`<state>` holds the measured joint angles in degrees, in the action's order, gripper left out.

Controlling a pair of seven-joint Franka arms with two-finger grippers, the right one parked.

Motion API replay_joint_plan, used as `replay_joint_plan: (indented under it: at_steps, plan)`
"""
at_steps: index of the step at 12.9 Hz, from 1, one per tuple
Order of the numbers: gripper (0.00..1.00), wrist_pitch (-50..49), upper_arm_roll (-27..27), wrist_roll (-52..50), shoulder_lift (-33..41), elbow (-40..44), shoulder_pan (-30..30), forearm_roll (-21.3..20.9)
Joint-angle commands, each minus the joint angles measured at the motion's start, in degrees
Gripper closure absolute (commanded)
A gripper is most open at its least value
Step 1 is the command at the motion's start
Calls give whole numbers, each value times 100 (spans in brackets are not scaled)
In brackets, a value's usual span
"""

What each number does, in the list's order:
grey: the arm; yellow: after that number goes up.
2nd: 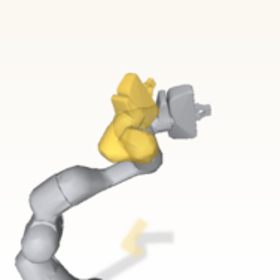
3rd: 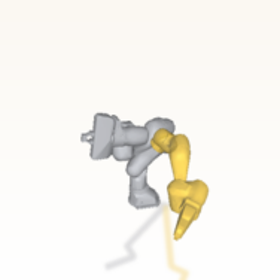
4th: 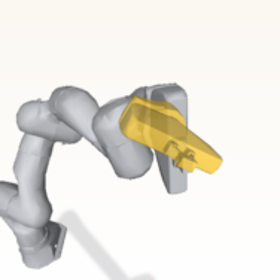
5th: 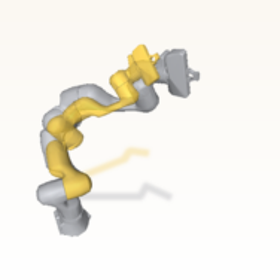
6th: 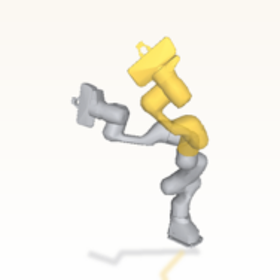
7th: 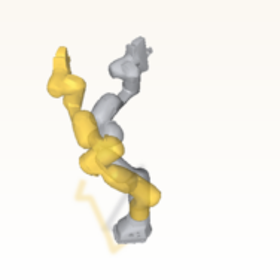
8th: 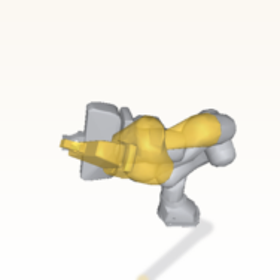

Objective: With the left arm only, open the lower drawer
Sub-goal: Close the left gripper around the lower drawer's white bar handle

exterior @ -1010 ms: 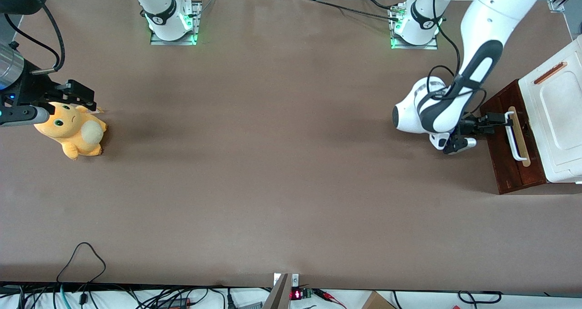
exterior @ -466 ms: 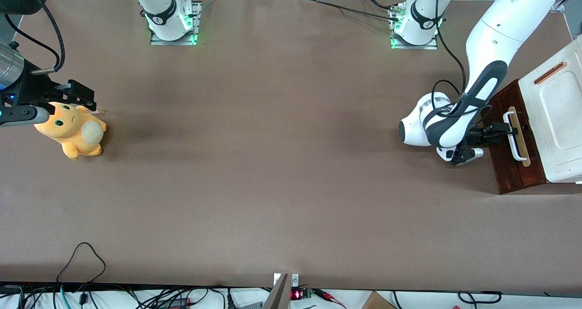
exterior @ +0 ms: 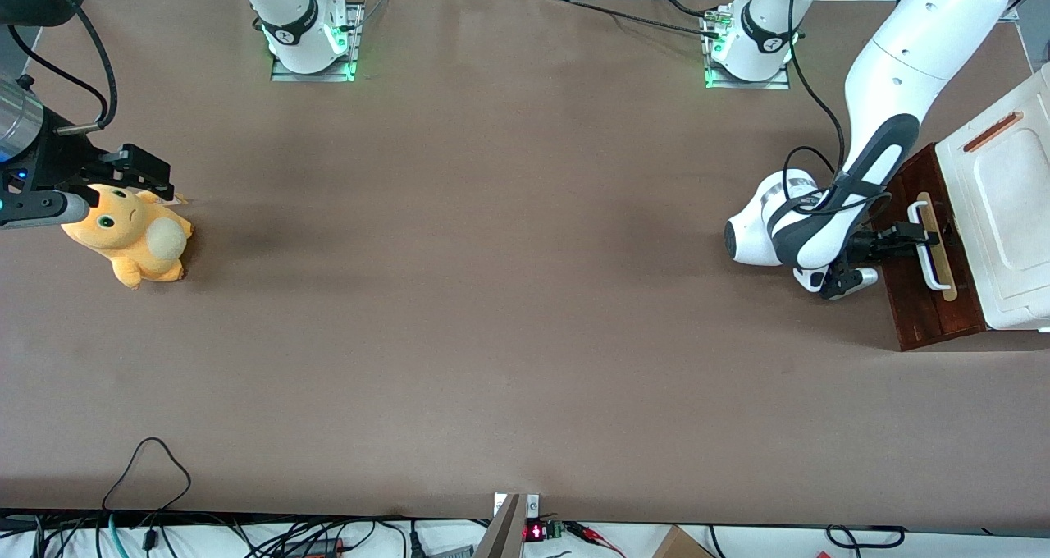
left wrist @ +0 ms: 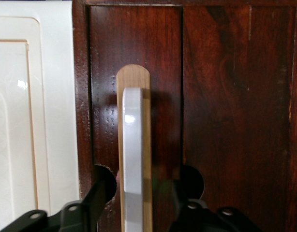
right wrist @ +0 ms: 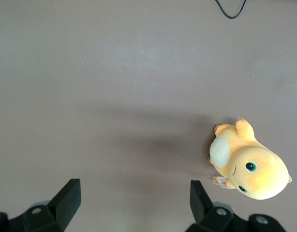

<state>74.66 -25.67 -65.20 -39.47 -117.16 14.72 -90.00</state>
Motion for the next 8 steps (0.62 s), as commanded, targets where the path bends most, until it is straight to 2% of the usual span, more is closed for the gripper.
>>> replay_joint_plan:
  at_steps: [1,3,8]
  plan:
    - [49,-128,-61,-72,-113,61,75,-150]
    - [55,-136,-61,-72,-113,44,101,-159]
    - [59,-207,-61,-160,-104,9,145,-167]
